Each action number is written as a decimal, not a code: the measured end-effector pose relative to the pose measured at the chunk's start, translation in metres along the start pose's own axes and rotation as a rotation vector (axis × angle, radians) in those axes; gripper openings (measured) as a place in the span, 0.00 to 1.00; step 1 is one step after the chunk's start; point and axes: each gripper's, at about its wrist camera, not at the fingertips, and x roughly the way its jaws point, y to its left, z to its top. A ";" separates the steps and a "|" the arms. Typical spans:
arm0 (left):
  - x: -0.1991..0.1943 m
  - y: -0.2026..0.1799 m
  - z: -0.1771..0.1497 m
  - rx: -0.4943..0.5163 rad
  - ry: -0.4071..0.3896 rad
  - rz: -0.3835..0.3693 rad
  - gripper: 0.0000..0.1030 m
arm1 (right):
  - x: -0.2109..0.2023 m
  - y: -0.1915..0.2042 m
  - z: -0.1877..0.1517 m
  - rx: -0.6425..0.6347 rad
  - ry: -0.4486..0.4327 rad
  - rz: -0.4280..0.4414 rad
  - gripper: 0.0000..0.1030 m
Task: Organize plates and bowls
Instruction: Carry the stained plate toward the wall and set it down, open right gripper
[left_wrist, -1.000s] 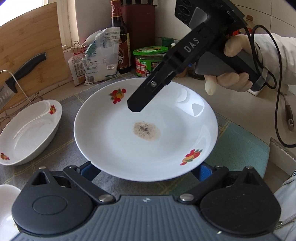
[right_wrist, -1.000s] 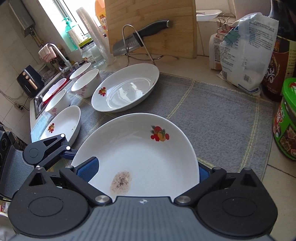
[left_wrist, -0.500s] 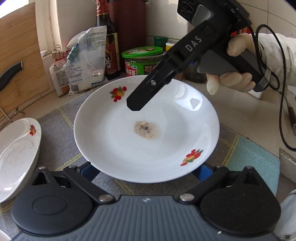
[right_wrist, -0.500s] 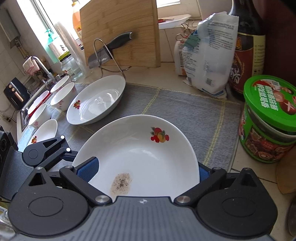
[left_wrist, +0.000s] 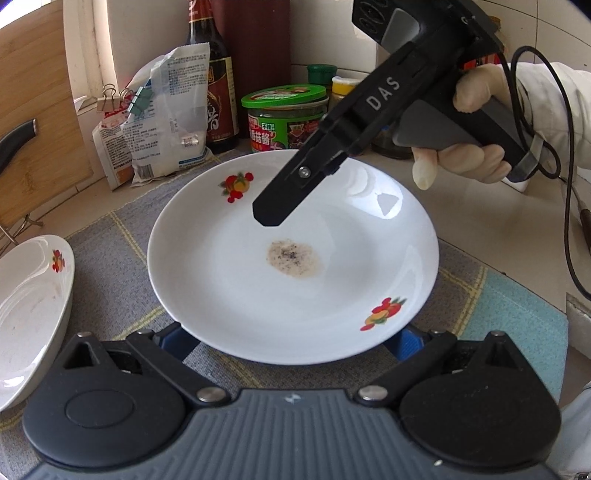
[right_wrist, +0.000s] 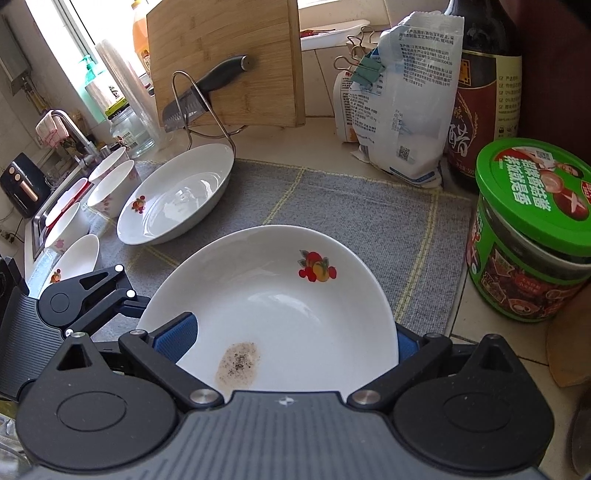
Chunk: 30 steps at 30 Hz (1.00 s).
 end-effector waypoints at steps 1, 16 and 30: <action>0.000 0.000 0.000 -0.001 0.000 0.001 0.98 | 0.001 -0.001 0.000 0.000 0.000 0.001 1.00; 0.007 0.004 0.003 -0.015 0.005 -0.018 0.98 | 0.006 -0.012 -0.003 0.034 0.007 -0.023 1.00; -0.014 0.005 -0.009 -0.059 -0.002 0.011 0.99 | -0.006 0.008 0.002 -0.060 -0.010 -0.150 1.00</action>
